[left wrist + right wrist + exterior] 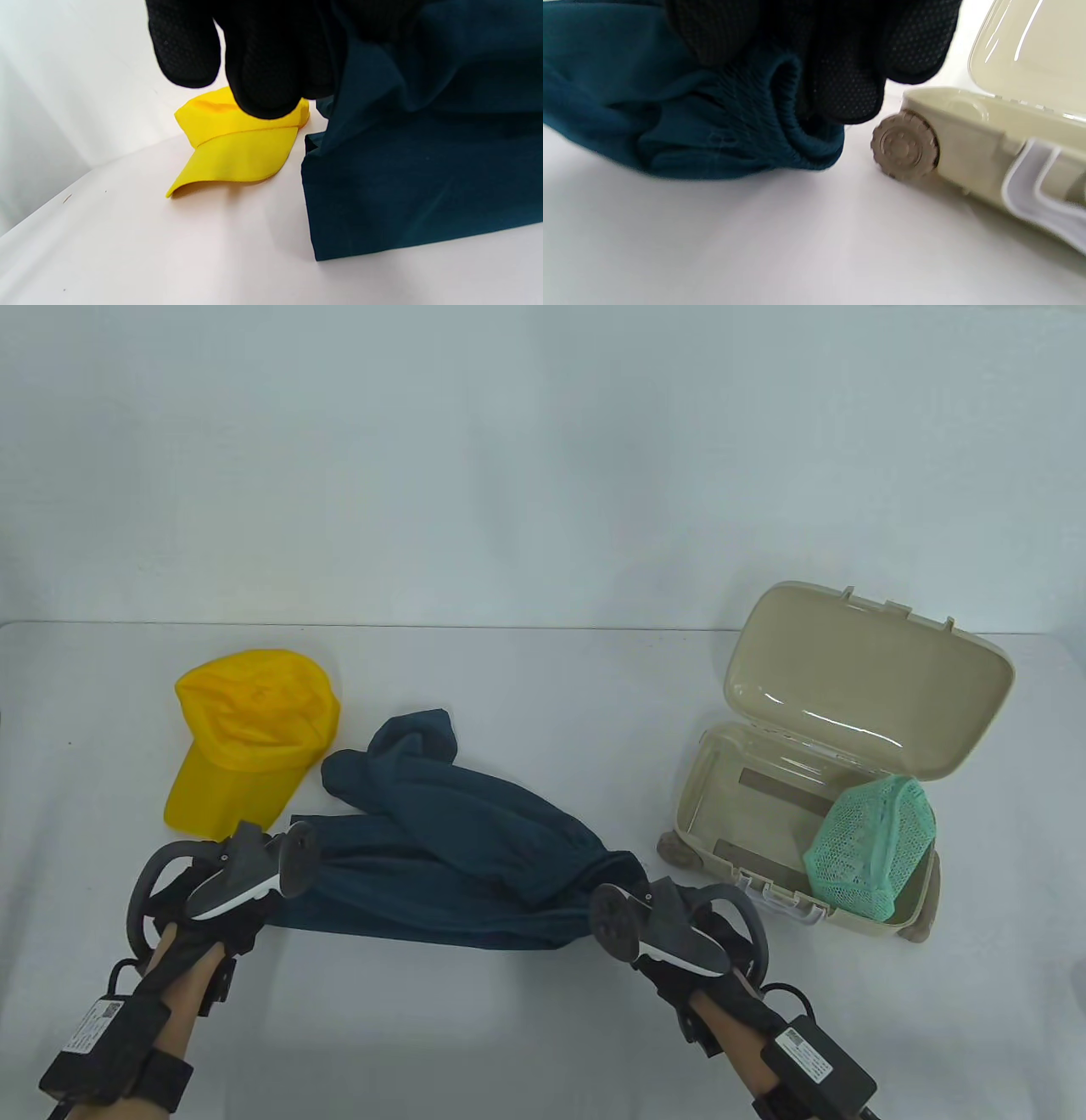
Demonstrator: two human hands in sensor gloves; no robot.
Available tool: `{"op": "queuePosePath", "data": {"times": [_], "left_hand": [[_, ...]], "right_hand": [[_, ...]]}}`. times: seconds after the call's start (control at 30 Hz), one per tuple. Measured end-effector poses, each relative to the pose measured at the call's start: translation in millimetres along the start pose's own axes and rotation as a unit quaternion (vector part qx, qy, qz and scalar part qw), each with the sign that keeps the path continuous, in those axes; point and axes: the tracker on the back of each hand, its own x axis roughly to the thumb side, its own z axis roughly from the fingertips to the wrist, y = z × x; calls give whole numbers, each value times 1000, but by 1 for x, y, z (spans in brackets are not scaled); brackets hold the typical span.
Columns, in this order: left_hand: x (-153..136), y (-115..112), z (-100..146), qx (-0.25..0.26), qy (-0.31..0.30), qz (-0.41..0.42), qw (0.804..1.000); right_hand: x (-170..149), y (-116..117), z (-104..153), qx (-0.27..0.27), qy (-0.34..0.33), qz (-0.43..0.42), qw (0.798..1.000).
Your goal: Pack suitcase
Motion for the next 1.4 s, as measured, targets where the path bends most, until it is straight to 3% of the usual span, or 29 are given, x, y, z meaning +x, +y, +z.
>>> {"op": "queuePosePath", "data": {"times": [0.2, 0.3, 0.43, 0.5, 0.57, 0.63, 0.67, 0.73, 0.77, 0.83, 0.93, 1.03, 1.13, 1.2, 1.27, 1.4], "left_hand": [[6, 17, 18, 15, -62, 23, 998], [9, 19, 15, -9, -83, -3, 996], [6, 24, -24, -29, -57, -67, 996], [-9, 55, -55, -7, 26, -82, 996], [-36, 115, -61, 70, 125, -54, 988], [-77, 196, -34, 199, 205, 91, 954], [-97, 231, -13, 256, 217, 180, 925], [-123, 282, 33, 350, 200, 310, 861], [-131, 302, 65, 413, 171, 350, 823], [-130, 314, 111, 490, 113, 359, 786], [-110, 291, 145, 534, 52, 305, 787], [-79, 229, 142, 475, -3, 253, 843], [-48, 138, 96, 305, -3, 174, 936], [-30, 75, 60, 171, 2, 94, 981], [-14, 23, 39, 64, 2, -1, 998], [12, -29, 26, -62, -38, -129, 989]], "right_hand": [[-13, -43, 10, 35, -42, -11, 998], [-20, -54, 6, 64, -57, 10, 996], [-23, -50, -42, 113, -40, 63, 991], [-24, -67, -84, 88, 8, 84, 993], [-29, -115, -117, -19, 94, 90, 991], [-36, -185, -120, -149, 169, 11, 974], [-40, -219, -111, -215, 185, -52, 957], [-45, -265, -90, -296, 199, -127, 925], [-48, -283, -75, -325, 196, -140, 915], [-51, -295, -51, -366, 186, -149, 900], [-50, -272, -31, -372, 165, -115, 906], [-44, -208, -30, -318, 142, -71, 935], [-29, -109, -43, -217, 110, -20, 970], [-16, -49, -49, -164, 108, 20, 980], [-5, -5, -51, -116, 98, 49, 987], [9, 40, -46, -38, 43, 94, 994]]}}
